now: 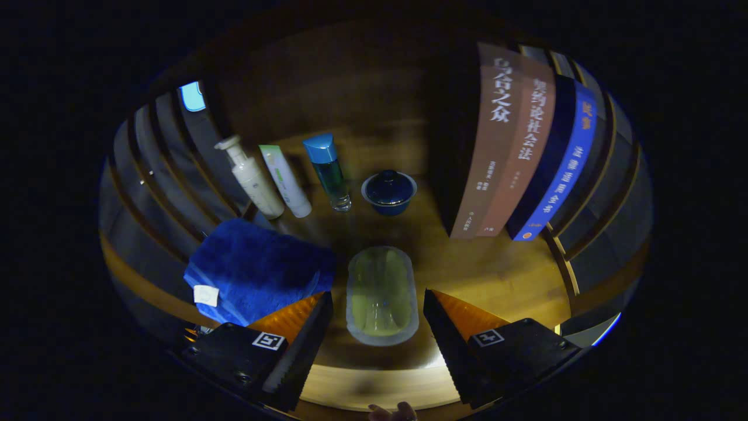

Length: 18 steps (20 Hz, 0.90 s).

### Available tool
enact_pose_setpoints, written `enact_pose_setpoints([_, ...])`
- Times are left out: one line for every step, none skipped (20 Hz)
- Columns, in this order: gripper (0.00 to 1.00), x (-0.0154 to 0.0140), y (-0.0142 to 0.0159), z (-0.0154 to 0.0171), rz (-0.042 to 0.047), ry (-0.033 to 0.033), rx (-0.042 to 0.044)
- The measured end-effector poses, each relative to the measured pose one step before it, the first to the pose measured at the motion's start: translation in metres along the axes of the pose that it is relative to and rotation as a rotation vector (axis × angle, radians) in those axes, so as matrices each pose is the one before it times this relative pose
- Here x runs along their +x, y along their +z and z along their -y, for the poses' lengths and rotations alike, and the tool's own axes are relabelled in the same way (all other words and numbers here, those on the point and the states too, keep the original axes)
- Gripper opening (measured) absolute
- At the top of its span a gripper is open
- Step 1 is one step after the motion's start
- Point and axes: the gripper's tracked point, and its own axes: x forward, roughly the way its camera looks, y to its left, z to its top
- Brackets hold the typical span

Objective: Pull open the drawer, take out the items inside it, and place them on the countertop above the cabinet.

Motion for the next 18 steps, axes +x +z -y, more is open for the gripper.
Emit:
enact_pose_setpoints([0.99,-0.01108,-0.00545,0.00080,0.02667,0.00414,0.01038])
enact_pose_setpoints([0.99,-0.01324,-0.00630,0.00123,0.02812,0.00262,0.00820])
enact_pose_setpoints([0.99,-0.01537,-0.00661,0.00170,0.03334,0.00017,0.00418])
enact_pose_setpoints([0.99,-0.01657,-0.00494,0.00007,0.03873,0.00225,-0.00757])
enact_pose_setpoints([0.99,-0.02010,-0.00570,0.00179,0.04486,0.00016,-0.01025])
enact_pose_setpoints([0.99,-0.02031,-0.00106,0.00019,0.05051,0.00000,-0.01475])
enact_pose_setpoints([0.99,-0.02028,-0.00101,0.00039,0.05536,-0.00125,-0.01080])
enact_pose_setpoints([0.99,-0.02164,0.00154,0.00028,0.06467,-0.00150,-0.00616])
enact_pose_setpoints([0.99,-0.01815,0.00039,0.00019,0.05500,0.00261,-0.00150])
enact_pose_setpoints([0.99,-0.01891,-0.00283,0.00003,0.04939,0.00055,-0.00173])
enact_pose_setpoints([0.99,-0.01911,-0.00440,-0.00054,0.04807,0.00497,-0.00122])
enact_pose_setpoints([0.99,-0.01512,-0.01068,-0.00189,0.03553,0.00621,-0.00331])
enact_pose_setpoints([0.99,-0.01474,-0.01086,-0.00055,0.02335,0.00366,-0.00917])
enact_pose_setpoints([0.99,-0.01126,-0.01161,-0.00132,0.01635,0.00631,-0.00720])
enact_pose_setpoints([0.99,-0.01021,-0.01260,-0.00239,0.01465,0.00684,-0.00538])
enact_pose_setpoints([0.99,-0.00768,-0.01577,-0.00199,0.00032,0.00179,-0.00619])
enact_pose_setpoints([0.99,-0.00629,-0.01775,0.00208,-0.00384,0.00054,-0.00230])
enact_pose_setpoints([0.99,-0.00424,-0.01700,-0.00162,-0.00595,0.00326,0.00121])
